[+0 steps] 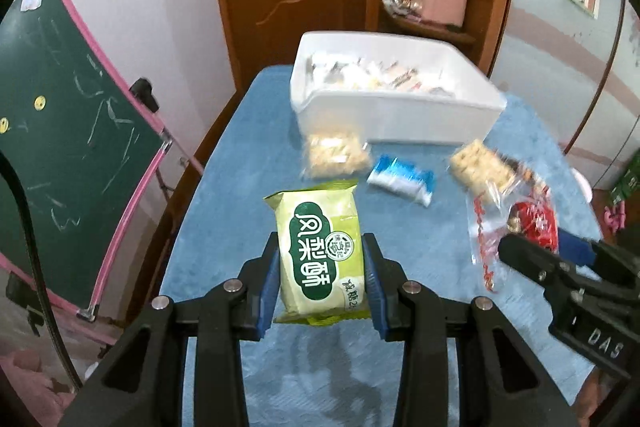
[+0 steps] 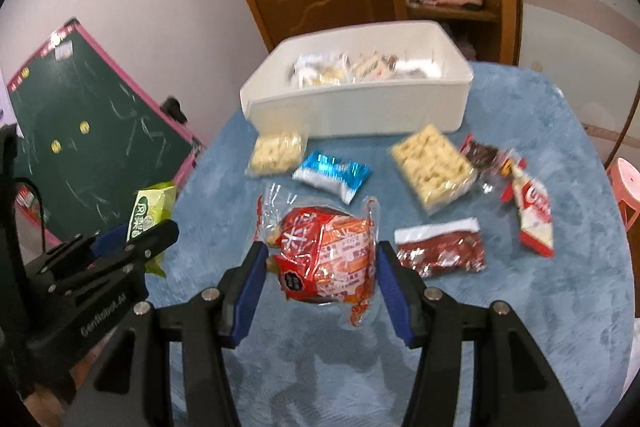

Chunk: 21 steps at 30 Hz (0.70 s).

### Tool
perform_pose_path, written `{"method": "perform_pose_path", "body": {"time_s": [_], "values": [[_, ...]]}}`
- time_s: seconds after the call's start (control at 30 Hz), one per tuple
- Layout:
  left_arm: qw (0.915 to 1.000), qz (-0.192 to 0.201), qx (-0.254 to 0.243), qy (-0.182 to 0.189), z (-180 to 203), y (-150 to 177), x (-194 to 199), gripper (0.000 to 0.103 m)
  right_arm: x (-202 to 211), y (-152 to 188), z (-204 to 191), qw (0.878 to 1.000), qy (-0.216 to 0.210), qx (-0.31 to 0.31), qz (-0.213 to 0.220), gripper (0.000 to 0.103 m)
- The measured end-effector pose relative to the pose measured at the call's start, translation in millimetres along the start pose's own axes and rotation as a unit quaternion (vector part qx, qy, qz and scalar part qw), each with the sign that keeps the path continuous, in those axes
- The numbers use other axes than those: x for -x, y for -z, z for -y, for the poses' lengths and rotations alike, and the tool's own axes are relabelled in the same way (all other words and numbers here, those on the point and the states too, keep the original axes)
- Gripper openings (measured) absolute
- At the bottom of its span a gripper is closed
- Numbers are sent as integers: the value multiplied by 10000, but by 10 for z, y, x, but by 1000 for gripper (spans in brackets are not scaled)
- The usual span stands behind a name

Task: Organize snacks
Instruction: 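Lift both snacks over the white bin and open both grippers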

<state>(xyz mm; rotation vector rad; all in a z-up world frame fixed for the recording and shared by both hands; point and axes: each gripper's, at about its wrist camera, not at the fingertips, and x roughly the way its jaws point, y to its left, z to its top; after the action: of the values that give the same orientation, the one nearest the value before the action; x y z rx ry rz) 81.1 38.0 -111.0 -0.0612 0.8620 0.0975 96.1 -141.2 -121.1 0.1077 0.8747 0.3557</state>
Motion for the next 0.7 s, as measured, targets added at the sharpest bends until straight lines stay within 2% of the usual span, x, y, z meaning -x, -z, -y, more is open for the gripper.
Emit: {"method": "perform_pose_path", "body": {"time_s": [0.27,0.43,0.57,0.7], "values": [[9988,308,-226,313,204,-554,213,37,170,-159,140,9993,-95,-166,335,55],[9970,324,-383,597,296,-919,263,37,175,-279,241,9986,-48,-305,428,55],[9956,473,-547,599,345,-1166,293,37,172,-406,307,9982,64,-349,488,55],[9938,664,-709,547,397,-1409,329,37,257,-661,340,9960,249,-337,789,55]]}}
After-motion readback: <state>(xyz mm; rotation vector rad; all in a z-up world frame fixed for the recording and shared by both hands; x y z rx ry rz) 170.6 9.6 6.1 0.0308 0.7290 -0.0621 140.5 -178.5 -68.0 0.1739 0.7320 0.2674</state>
